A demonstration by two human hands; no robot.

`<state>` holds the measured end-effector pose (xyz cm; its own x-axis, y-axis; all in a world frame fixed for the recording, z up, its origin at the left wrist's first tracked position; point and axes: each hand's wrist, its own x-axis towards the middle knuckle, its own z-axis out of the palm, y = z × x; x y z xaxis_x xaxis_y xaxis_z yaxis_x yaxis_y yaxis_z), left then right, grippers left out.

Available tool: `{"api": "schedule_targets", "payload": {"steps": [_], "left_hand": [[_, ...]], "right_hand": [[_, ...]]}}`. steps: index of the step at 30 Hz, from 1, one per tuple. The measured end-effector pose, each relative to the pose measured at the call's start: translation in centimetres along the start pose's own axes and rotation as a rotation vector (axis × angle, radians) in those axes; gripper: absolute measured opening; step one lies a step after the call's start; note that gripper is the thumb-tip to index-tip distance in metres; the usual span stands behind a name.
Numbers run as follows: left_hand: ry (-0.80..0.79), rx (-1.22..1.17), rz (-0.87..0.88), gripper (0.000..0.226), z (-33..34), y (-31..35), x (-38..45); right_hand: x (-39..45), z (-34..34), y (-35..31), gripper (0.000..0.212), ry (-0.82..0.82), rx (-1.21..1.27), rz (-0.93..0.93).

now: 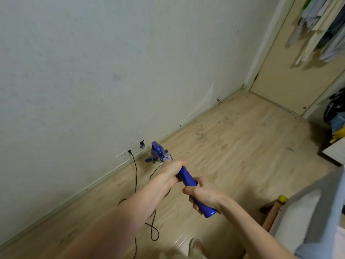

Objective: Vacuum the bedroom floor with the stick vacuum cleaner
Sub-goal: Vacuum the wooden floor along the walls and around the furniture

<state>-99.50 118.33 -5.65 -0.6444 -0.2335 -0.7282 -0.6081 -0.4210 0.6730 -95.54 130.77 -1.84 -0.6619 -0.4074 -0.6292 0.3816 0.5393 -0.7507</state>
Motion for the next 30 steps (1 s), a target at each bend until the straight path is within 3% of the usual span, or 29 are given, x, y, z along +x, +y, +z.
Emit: {"api": "schedule_targets", "payload": {"steps": [6,14,20,25,30], "left_hand": [[0.114,-0.081,0.019,0.02,1.6,3.0,6.1],[0.219,-0.179,-0.031,0.006,4.1,5.5,14.1],[0.301,-0.294,-0.097,0.012,4.3,5.5,17.8],[0.282,-0.267,-0.115,0.008,2.9,5.6,19.4],[0.132,-0.291,-0.088,0.017,1.2,5.9,19.8]], "right_hand": [[7.9,-3.7,-1.2,0.024,-0.07,-0.007,-0.004],[18.2,-9.0,-2.5,0.008,-0.218,-0.093,0.053],[23.1,-9.8,-2.0,0.007,-0.25,-0.142,0.119],[24.7,-8.9,-2.1,0.008,-0.27,-0.16,0.123],[25.7,-8.5,-3.3,0.019,-0.288,-0.123,0.091]]}}
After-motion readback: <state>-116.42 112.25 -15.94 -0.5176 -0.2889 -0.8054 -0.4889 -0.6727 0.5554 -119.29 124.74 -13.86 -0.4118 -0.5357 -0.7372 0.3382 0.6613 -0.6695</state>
